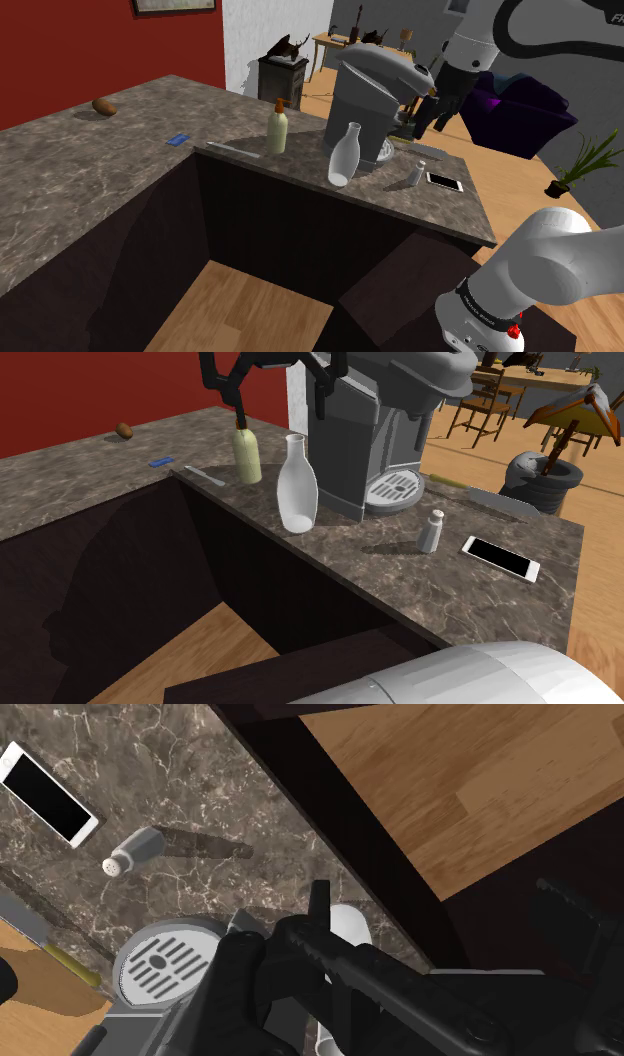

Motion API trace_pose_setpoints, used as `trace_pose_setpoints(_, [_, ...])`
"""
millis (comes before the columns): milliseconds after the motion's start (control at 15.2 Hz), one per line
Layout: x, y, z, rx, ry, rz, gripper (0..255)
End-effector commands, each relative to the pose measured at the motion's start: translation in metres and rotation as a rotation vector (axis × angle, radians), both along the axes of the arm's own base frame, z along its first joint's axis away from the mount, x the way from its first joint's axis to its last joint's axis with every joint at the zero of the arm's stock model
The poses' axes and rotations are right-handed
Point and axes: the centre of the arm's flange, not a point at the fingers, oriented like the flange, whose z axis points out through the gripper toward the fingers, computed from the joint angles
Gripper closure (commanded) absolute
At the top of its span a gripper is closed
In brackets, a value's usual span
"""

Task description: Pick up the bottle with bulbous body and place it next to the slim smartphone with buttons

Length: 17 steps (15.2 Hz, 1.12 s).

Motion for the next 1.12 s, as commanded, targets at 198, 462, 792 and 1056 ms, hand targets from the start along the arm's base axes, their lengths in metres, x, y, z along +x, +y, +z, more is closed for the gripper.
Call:
trace_pose_setpoints(198, [0.031, -0.012, -0.018, 0.004, -0.017, 0.010, 0])
trace_pose_setpoints(462, [0.073, -0.027, -0.041, 0.010, -0.040, 0.023, 0])
trace_pose_setpoints(792, [0.126, -0.045, -0.068, 0.017, -0.069, 0.039, 0])
trace_pose_setpoints(1056, [0.169, -0.059, -0.089, 0.022, -0.092, 0.052, 0])
